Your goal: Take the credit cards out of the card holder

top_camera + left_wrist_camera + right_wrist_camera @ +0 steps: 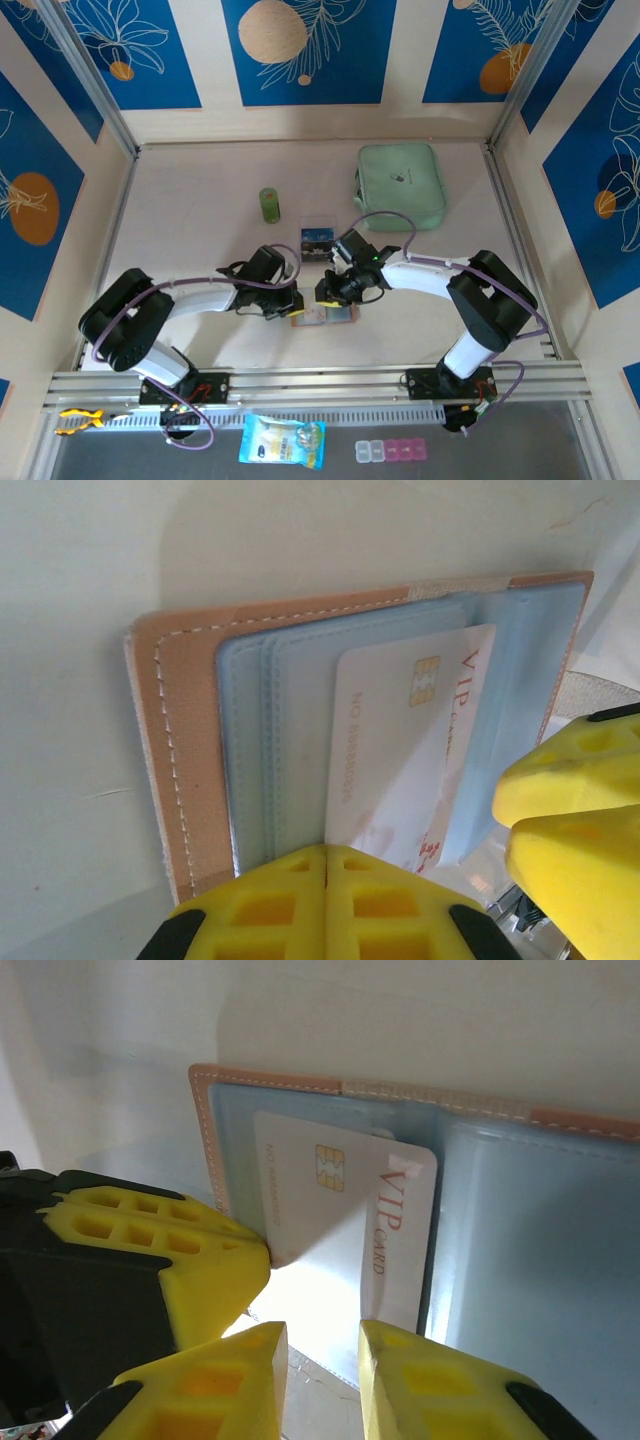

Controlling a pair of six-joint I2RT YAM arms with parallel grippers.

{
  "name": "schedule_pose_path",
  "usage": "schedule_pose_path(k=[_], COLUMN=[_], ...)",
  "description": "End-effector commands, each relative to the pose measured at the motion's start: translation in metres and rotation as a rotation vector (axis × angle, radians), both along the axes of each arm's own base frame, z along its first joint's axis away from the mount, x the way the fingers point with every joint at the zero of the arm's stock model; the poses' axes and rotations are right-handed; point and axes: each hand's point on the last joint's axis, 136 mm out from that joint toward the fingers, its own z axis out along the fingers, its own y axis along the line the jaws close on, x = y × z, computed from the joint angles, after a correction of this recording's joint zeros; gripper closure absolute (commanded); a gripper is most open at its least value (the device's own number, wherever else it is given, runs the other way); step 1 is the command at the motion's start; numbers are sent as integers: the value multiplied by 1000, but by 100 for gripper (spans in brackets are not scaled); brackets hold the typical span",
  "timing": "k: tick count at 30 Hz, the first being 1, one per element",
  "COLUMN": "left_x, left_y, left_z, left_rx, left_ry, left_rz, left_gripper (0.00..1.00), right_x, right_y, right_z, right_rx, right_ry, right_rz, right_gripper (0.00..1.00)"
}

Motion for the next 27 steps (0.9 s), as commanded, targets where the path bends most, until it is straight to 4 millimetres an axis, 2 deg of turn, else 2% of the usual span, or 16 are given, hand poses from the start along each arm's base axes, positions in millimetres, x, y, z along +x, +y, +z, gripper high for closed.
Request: schedule_pose_path(k=[1, 14, 27], left_x=[-2, -4, -5], left_y=[3, 9, 10], left_z=[-5, -12, -14], left_rx=[42, 82, 86], left_ry=[7, 16, 18], left_rz=[-10, -16, -17], left_gripper=[96, 97, 97], right_x=[-6, -9, -7], right_y=[-9, -10, 2], right_z=[-10, -24, -10], right_rx=[-32, -39, 81], right_ry=[24, 53, 55], right_rz=[4, 6, -3], right_gripper=[73, 71, 77])
